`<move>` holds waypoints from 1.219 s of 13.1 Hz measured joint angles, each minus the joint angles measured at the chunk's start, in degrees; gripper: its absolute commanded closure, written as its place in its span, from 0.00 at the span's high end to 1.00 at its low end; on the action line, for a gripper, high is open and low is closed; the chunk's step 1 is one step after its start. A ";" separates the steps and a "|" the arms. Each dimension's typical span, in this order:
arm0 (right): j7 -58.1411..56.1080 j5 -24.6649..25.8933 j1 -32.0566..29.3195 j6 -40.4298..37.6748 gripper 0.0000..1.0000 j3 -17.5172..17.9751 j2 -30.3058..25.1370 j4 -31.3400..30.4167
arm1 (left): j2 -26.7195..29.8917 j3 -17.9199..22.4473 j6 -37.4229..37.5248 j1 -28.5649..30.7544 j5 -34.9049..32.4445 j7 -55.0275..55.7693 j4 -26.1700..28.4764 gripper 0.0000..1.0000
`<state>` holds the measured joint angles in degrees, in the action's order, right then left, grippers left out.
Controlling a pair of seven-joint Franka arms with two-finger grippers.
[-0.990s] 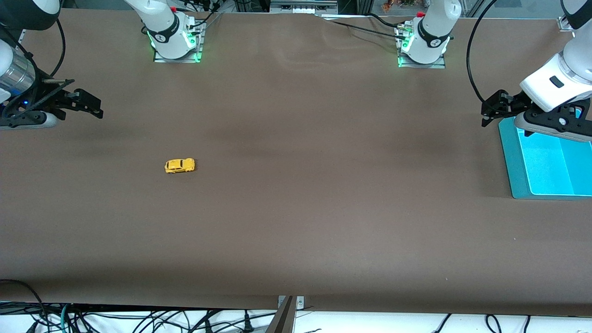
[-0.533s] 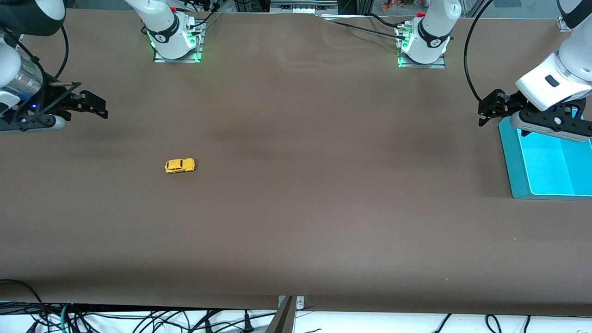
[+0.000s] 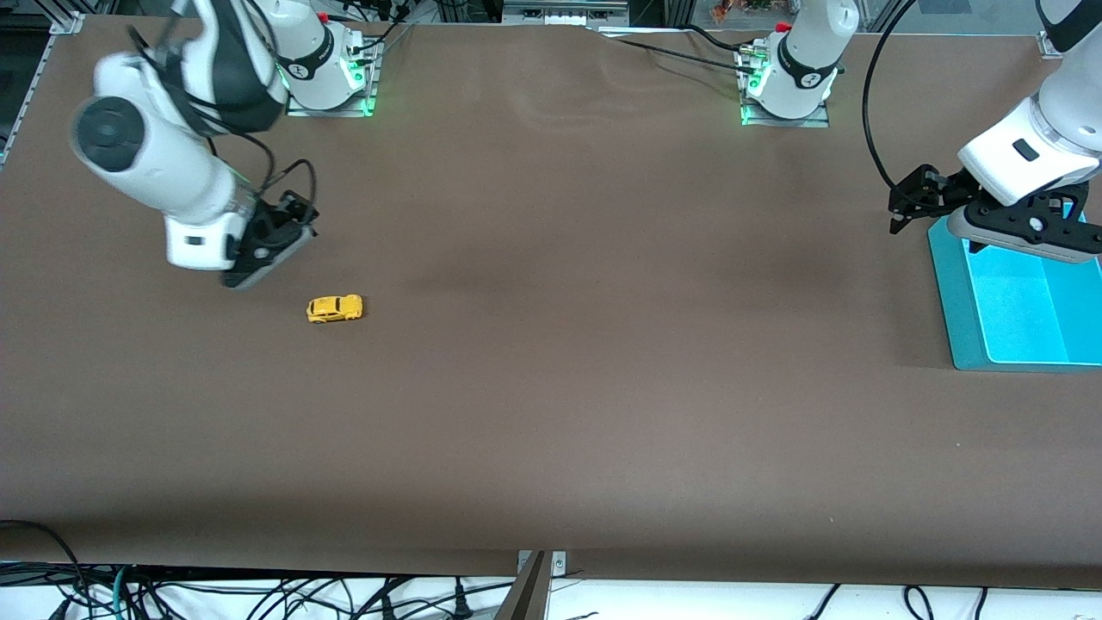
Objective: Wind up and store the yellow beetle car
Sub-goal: 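Reach the right gripper down over the yellow beetle car, then close the right gripper on the yellow car's body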
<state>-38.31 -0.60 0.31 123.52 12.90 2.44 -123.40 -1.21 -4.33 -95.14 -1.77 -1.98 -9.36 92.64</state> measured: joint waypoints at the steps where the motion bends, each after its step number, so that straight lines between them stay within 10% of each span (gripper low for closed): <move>1: -6.13 0.02 -0.01 5.45 1.00 0.34 0.21 -3.66 | 0.00 0.00 0.03 0.00 0.00 0.00 0.00 1.00; 8: -42.75 0.40 -3.66 21.37 1.00 0.30 10.27 -8.24 | -0.06 0.24 0.29 0.05 0.00 0.00 0.00 1.00; 14: -46.58 5.14 -3.85 30.08 0.99 0.41 17.24 -7.57 | -0.18 0.48 0.28 0.22 0.00 0.00 0.00 1.00; 16: -47.99 5.31 -4.02 31.58 0.83 0.37 18.53 -7.54 | -0.51 0.44 0.28 0.16 0.00 0.00 0.00 1.00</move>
<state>-86.30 4.71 -3.71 155.11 13.27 20.96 -130.95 -1.72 -3.89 -94.86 -1.61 -1.98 -9.36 92.64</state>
